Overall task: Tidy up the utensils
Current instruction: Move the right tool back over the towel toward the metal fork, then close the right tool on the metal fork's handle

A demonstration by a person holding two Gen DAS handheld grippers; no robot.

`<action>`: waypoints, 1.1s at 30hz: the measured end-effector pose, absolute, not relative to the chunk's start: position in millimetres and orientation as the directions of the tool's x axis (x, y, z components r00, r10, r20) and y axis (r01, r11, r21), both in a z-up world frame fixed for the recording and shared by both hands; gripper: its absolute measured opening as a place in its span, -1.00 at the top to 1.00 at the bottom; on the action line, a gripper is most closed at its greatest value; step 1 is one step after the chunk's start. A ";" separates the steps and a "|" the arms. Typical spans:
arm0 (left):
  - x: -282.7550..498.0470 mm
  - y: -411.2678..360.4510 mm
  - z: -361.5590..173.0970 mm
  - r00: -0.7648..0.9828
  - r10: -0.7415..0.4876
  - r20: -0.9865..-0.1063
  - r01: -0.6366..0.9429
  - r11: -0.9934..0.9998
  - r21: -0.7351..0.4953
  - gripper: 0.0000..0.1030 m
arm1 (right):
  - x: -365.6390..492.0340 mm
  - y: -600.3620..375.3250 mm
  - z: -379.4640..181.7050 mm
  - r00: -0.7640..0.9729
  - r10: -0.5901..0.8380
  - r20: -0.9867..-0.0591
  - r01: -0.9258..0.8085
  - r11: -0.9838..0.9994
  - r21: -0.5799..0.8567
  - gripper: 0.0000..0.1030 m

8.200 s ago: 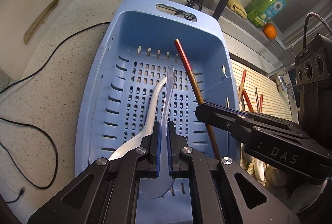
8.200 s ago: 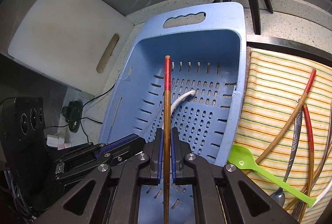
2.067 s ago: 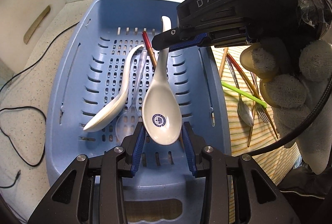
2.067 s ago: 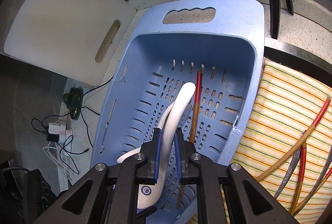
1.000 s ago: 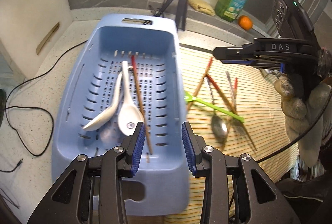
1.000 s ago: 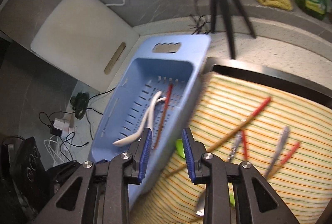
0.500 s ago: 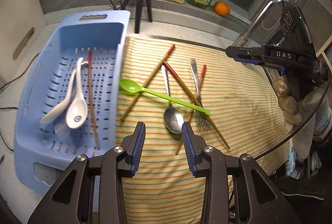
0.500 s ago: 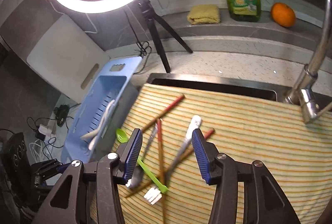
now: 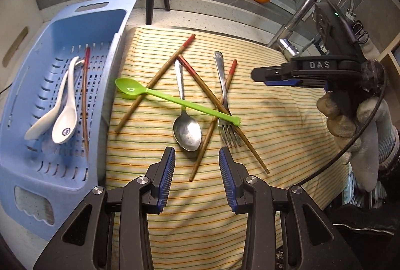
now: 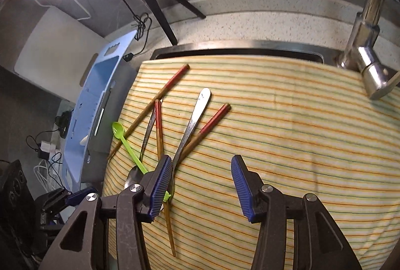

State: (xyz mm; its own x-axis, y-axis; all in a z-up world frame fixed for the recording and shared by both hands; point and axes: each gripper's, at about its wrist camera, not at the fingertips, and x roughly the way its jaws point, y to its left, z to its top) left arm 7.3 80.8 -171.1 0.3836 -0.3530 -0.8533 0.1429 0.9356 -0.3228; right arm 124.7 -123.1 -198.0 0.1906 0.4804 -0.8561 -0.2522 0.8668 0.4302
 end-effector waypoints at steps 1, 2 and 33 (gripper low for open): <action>7.7 80.0 -171.4 0.381 -0.354 -0.854 0.145 0.935 -0.322 0.33 | 126.6 -120.0 -201.6 0.175 0.482 -0.858 -0.246 0.866 0.436 0.13; 7.7 79.2 -171.4 0.380 -0.355 -0.854 0.149 0.935 -0.323 0.33 | 127.7 -118.2 -204.5 0.166 0.479 -0.862 -0.237 0.868 0.437 0.18; 27.8 72.0 -191.2 0.340 -0.404 -0.849 0.191 0.914 -0.358 0.33 | 146.5 -69.5 -233.1 0.060 0.405 -0.912 -0.250 0.891 0.379 0.69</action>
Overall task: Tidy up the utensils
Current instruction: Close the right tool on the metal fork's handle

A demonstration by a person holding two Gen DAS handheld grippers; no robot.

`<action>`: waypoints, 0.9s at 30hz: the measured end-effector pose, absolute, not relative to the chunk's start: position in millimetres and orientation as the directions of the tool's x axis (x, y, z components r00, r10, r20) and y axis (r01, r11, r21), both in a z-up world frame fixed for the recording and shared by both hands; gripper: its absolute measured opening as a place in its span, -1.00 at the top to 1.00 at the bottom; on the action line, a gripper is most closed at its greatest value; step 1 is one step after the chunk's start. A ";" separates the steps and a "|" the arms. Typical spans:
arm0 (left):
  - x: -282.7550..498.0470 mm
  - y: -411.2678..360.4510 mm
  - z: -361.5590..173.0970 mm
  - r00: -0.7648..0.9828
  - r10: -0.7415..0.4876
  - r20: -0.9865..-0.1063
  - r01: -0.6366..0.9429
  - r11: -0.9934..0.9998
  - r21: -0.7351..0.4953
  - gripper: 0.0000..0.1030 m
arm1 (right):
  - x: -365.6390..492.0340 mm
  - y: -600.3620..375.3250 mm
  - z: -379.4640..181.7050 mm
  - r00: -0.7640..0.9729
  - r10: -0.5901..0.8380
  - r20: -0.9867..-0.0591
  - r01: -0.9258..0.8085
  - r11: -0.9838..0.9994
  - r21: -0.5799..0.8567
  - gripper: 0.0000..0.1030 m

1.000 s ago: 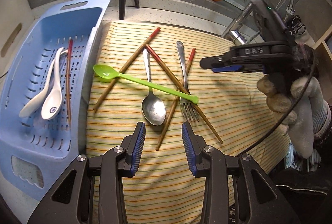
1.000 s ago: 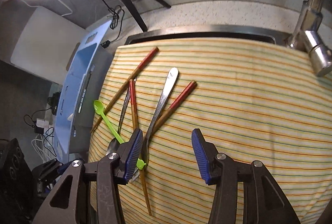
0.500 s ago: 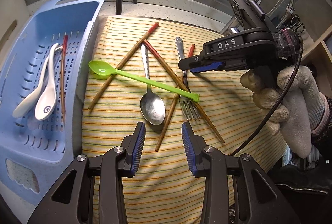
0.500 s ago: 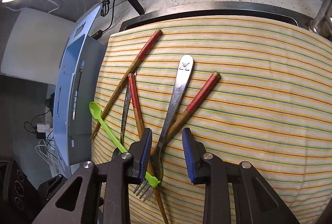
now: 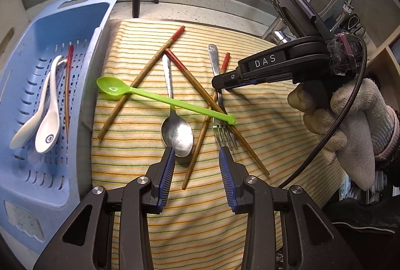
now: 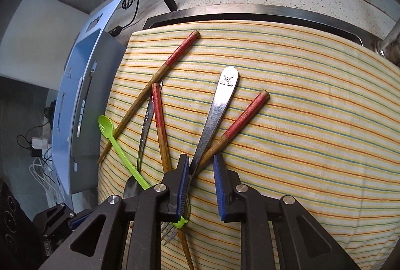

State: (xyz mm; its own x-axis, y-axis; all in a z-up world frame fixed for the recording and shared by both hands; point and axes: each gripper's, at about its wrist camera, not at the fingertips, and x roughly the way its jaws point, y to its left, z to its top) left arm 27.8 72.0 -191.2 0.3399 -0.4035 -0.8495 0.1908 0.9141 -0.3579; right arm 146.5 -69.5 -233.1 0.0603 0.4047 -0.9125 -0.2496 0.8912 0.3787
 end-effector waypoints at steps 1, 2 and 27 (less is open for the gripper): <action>28.0 72.1 -191.0 0.340 -0.405 -0.849 0.193 0.914 -0.358 0.33 | 146.5 -69.8 -232.4 0.060 0.401 -0.914 -0.256 0.891 0.375 0.71; 28.6 72.2 -191.3 0.341 -0.405 -0.848 0.192 0.913 -0.359 0.33 | 146.6 -69.4 -231.9 0.060 0.397 -0.916 -0.262 0.892 0.370 0.74; 23.7 56.6 -185.6 0.339 -0.422 -0.841 0.237 0.903 -0.357 0.33 | 135.9 -135.7 -227.6 0.045 0.498 -0.866 -0.158 0.859 0.486 0.91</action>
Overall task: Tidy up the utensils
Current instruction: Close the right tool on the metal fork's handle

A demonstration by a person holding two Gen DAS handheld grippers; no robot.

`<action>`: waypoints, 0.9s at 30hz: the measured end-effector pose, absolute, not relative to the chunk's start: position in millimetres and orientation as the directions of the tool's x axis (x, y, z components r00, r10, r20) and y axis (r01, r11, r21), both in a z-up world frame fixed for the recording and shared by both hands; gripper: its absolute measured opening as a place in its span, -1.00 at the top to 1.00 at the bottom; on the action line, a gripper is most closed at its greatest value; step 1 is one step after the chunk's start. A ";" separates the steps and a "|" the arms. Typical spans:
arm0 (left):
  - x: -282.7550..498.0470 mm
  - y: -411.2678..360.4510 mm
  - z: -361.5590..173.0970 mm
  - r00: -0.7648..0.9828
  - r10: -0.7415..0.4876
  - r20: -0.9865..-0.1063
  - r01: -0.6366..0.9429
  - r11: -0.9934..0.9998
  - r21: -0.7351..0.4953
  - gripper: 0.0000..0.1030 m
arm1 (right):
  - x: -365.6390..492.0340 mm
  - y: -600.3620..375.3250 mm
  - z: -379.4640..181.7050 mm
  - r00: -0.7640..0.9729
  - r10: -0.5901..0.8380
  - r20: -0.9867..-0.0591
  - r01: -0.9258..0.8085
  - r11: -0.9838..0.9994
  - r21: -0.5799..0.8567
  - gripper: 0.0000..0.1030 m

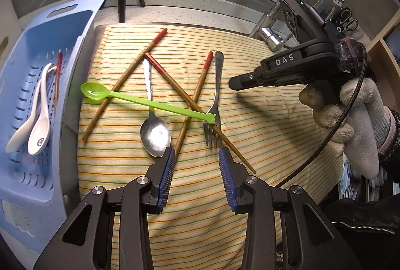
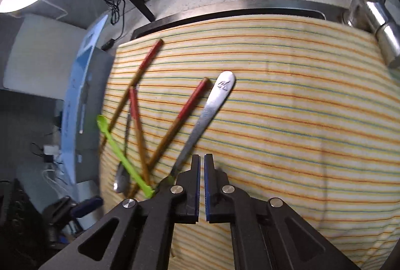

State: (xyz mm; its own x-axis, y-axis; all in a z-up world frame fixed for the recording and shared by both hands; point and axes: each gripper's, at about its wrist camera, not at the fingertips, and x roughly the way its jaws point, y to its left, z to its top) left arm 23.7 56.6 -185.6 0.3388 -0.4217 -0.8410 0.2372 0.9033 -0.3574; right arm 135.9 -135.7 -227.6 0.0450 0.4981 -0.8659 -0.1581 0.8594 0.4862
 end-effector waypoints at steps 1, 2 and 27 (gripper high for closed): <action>23.6 56.0 -185.4 0.339 -0.423 -0.840 0.240 0.902 -0.358 0.33 | 135.0 -134.0 -226.6 0.046 0.502 -0.863 -0.158 0.857 0.490 0.89; 23.3 56.0 -185.0 0.339 -0.424 -0.839 0.242 0.902 -0.358 0.33 | 134.2 -131.2 -226.2 0.043 0.507 -0.861 -0.158 0.854 0.495 0.84; 8.4 81.0 -179.5 0.397 -0.478 -0.783 0.217 0.878 -0.426 0.33 | 154.9 -76.2 -238.1 -0.101 0.304 -0.947 -0.050 0.949 0.310 0.68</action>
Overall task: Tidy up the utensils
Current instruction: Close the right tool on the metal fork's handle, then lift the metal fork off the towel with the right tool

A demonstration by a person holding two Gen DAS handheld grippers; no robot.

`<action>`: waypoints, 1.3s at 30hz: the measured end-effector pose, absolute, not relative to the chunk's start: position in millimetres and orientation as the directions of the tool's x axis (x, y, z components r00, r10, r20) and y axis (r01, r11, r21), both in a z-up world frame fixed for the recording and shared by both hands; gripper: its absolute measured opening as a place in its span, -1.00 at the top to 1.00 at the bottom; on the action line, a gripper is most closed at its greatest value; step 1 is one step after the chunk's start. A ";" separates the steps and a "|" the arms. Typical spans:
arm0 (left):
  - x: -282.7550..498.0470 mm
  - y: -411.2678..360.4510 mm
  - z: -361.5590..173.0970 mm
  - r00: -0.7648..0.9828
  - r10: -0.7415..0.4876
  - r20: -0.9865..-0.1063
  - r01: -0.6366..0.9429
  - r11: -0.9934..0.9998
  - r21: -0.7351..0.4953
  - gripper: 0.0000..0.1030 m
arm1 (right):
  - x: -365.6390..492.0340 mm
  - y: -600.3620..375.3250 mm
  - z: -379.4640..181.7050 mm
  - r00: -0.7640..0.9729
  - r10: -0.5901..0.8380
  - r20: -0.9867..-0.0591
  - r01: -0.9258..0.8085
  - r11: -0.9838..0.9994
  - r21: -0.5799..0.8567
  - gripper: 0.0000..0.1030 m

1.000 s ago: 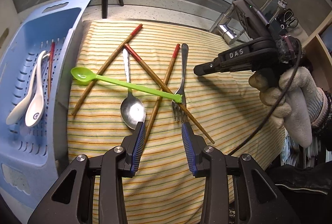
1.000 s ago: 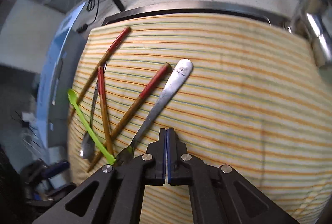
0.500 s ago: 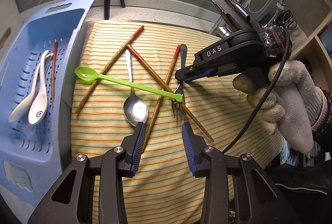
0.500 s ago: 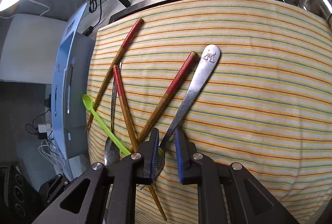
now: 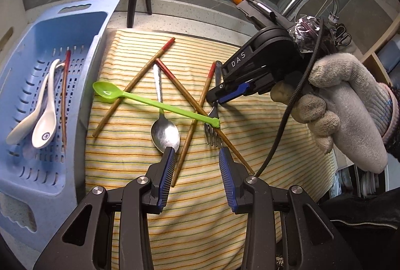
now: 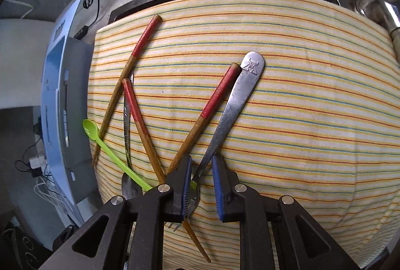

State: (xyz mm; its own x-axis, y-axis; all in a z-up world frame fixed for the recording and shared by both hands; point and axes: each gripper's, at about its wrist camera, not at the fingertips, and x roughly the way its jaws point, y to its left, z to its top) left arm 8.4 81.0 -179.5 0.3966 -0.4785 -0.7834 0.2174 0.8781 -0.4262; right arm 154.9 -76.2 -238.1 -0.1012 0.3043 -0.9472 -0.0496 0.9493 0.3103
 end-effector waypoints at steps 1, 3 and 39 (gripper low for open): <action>8.1 81.8 -179.6 0.398 -0.482 -0.781 0.217 0.876 -0.430 0.33 | 155.6 -73.2 -238.5 -0.109 0.286 -0.952 -0.051 0.955 0.293 0.70; 7.1 83.7 -180.2 0.400 -0.490 -0.775 0.218 0.872 -0.439 0.33 | 157.7 -68.2 -238.7 -0.121 0.250 -0.961 -0.066 0.964 0.259 0.76; 15.1 -58.2 -187.7 0.236 -0.545 -0.804 0.379 0.814 -0.440 0.33 | 111.4 -208.3 -238.6 -0.122 0.413 -0.903 0.048 0.911 0.410 0.90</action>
